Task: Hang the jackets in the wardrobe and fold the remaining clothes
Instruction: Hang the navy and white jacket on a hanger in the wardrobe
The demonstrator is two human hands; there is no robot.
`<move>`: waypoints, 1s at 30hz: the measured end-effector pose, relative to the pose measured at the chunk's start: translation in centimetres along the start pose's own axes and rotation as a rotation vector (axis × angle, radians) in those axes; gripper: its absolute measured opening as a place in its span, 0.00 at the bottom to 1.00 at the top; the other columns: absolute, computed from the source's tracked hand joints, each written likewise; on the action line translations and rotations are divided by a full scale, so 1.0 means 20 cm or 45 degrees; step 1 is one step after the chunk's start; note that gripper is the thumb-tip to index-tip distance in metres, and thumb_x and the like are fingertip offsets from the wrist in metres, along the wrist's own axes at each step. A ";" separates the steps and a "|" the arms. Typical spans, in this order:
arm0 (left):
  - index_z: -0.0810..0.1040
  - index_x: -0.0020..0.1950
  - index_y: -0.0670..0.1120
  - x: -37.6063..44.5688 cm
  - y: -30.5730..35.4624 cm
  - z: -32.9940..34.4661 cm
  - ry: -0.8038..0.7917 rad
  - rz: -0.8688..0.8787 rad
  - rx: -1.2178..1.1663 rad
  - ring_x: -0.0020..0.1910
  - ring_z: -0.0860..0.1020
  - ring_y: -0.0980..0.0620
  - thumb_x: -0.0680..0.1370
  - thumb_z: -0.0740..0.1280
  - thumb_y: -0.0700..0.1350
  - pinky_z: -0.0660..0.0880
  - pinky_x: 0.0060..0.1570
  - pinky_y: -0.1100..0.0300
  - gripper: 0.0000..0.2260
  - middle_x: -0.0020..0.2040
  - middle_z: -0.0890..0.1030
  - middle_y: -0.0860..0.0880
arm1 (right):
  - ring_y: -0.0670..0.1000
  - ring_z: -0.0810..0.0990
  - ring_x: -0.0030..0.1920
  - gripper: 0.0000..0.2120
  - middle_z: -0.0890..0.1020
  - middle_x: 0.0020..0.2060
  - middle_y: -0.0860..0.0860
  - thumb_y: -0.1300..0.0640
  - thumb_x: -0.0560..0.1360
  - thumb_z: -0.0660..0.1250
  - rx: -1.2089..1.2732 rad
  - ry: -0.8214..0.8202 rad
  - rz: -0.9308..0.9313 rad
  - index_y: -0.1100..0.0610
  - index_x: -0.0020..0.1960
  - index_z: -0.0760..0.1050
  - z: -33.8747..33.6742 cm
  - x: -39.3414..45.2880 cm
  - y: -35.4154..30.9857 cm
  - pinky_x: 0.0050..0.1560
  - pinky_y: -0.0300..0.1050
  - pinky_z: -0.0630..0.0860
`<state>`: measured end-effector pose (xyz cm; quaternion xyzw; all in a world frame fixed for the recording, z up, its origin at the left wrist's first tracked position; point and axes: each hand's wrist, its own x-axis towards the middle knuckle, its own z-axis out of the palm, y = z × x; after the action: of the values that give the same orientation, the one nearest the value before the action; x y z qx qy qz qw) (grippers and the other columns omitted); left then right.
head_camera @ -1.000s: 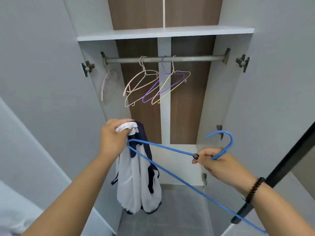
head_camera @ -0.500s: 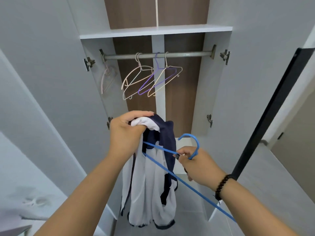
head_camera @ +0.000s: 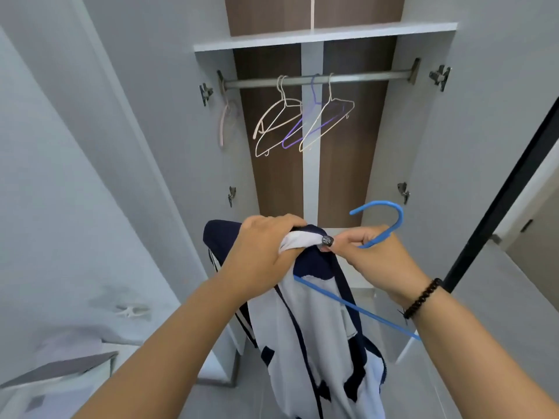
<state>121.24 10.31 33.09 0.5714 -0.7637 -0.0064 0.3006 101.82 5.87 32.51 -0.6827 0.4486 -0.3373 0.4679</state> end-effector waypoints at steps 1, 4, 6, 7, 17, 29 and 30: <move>0.78 0.58 0.52 -0.03 -0.02 -0.02 -0.073 0.037 0.119 0.46 0.78 0.54 0.80 0.62 0.49 0.70 0.53 0.56 0.09 0.50 0.81 0.56 | 0.43 0.64 0.23 0.10 0.68 0.21 0.42 0.53 0.73 0.69 0.007 0.002 -0.006 0.60 0.40 0.83 0.04 -0.02 0.01 0.24 0.32 0.63; 0.78 0.54 0.50 -0.07 -0.06 -0.07 -0.161 0.077 0.249 0.42 0.77 0.51 0.80 0.62 0.48 0.68 0.39 0.60 0.07 0.44 0.81 0.53 | 0.43 0.65 0.24 0.09 0.69 0.22 0.45 0.57 0.73 0.69 0.073 0.099 0.016 0.61 0.37 0.81 0.14 -0.06 0.06 0.27 0.34 0.65; 0.79 0.53 0.49 -0.08 -0.07 -0.08 -0.161 0.066 0.265 0.41 0.77 0.51 0.79 0.63 0.47 0.68 0.37 0.60 0.07 0.44 0.81 0.52 | 0.43 0.73 0.26 0.05 0.77 0.24 0.46 0.59 0.71 0.71 0.127 0.289 0.018 0.52 0.37 0.81 0.21 -0.09 0.08 0.33 0.35 0.71; 0.79 0.53 0.48 -0.08 -0.08 -0.09 -0.163 0.064 0.253 0.41 0.77 0.51 0.78 0.63 0.46 0.69 0.37 0.60 0.07 0.44 0.81 0.51 | 0.43 0.76 0.30 0.05 0.80 0.29 0.46 0.59 0.70 0.72 0.144 0.449 -0.004 0.50 0.40 0.80 0.25 -0.11 0.09 0.37 0.36 0.72; 0.78 0.45 0.55 -0.05 -0.16 -0.29 0.093 -0.134 -0.176 0.38 0.75 0.67 0.77 0.69 0.45 0.67 0.37 0.76 0.04 0.36 0.78 0.62 | 0.45 0.74 0.36 0.14 0.76 0.37 0.47 0.74 0.68 0.64 -0.083 0.529 -0.635 0.55 0.39 0.76 0.66 -0.45 0.37 0.37 0.36 0.72; 0.75 0.44 0.65 0.03 -0.13 -0.73 0.291 0.113 -0.168 0.40 0.75 0.71 0.75 0.71 0.43 0.68 0.39 0.79 0.15 0.39 0.78 0.73 | 0.45 0.75 0.51 0.22 0.74 0.58 0.46 0.55 0.77 0.65 -0.163 0.117 0.002 0.49 0.70 0.66 0.68 0.08 0.32 0.54 0.34 0.69; 0.75 0.44 0.65 0.03 -0.14 -0.74 0.306 0.113 -0.183 0.40 0.76 0.70 0.75 0.71 0.43 0.68 0.39 0.79 0.15 0.39 0.78 0.72 | 0.45 0.74 0.56 0.25 0.73 0.61 0.45 0.54 0.77 0.65 -0.152 0.052 -0.001 0.49 0.73 0.64 0.70 0.10 0.30 0.56 0.34 0.68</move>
<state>130.53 13.73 44.54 0.5106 -0.7443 0.0205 0.4299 113.00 7.77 22.28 -0.7026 0.4771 -0.3238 0.4170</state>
